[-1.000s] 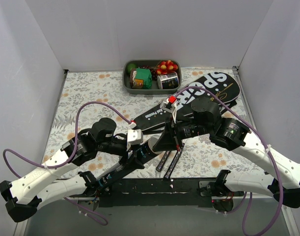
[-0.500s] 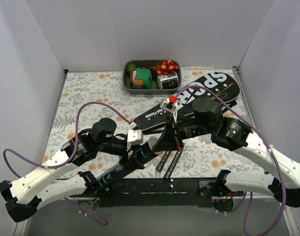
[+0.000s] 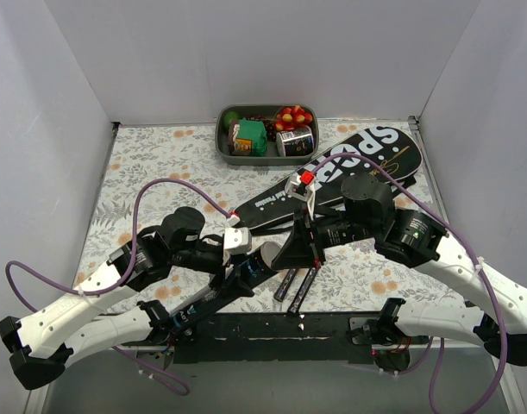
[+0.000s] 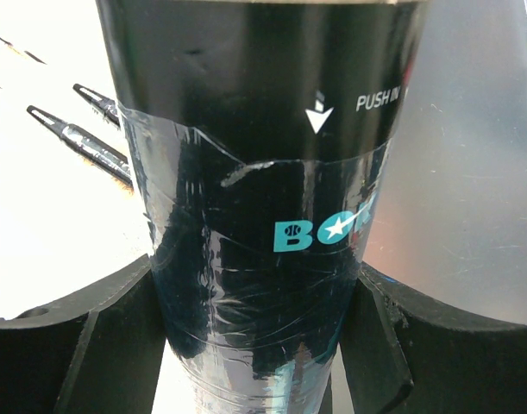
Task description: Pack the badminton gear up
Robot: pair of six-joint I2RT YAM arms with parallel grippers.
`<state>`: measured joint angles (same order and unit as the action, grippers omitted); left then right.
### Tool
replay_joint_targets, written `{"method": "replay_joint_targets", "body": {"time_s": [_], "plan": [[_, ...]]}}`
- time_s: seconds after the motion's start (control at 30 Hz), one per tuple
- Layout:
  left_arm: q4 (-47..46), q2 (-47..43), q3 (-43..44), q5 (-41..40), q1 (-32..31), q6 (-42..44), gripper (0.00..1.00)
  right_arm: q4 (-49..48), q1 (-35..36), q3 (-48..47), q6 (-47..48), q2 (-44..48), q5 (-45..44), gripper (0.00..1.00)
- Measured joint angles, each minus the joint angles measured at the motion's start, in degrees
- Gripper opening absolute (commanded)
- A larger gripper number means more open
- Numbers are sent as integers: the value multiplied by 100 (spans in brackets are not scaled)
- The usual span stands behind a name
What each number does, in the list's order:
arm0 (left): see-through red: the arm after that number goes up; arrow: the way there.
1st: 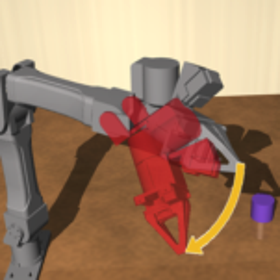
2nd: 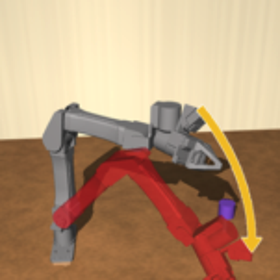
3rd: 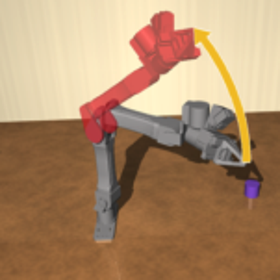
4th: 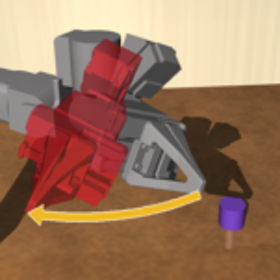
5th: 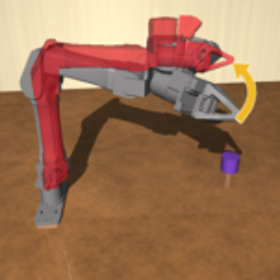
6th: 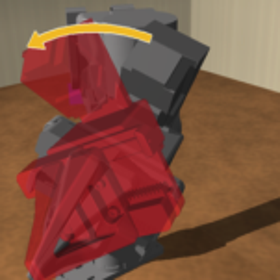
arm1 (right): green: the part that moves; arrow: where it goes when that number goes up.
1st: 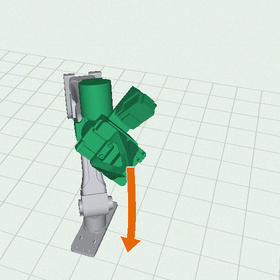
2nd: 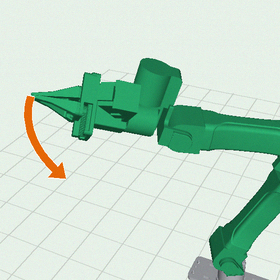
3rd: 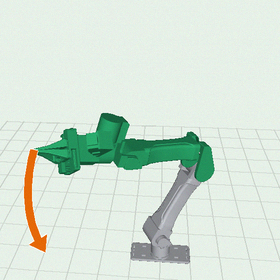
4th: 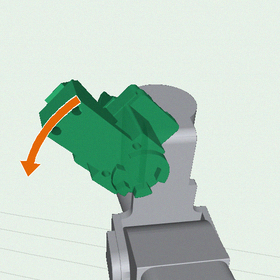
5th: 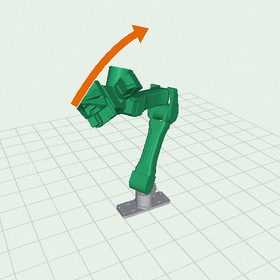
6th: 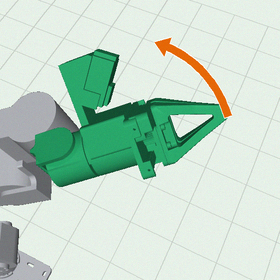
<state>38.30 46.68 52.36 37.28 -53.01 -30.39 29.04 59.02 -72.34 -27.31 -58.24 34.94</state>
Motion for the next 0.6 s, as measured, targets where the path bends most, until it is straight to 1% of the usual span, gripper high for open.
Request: {"method": "replay_joint_targets", "body": {"time_s": [0.6], "plan": [[24, -68, -2, -2, 0, 13, 28, -105, 0, 85, 0, -39, 107, 1]]}}
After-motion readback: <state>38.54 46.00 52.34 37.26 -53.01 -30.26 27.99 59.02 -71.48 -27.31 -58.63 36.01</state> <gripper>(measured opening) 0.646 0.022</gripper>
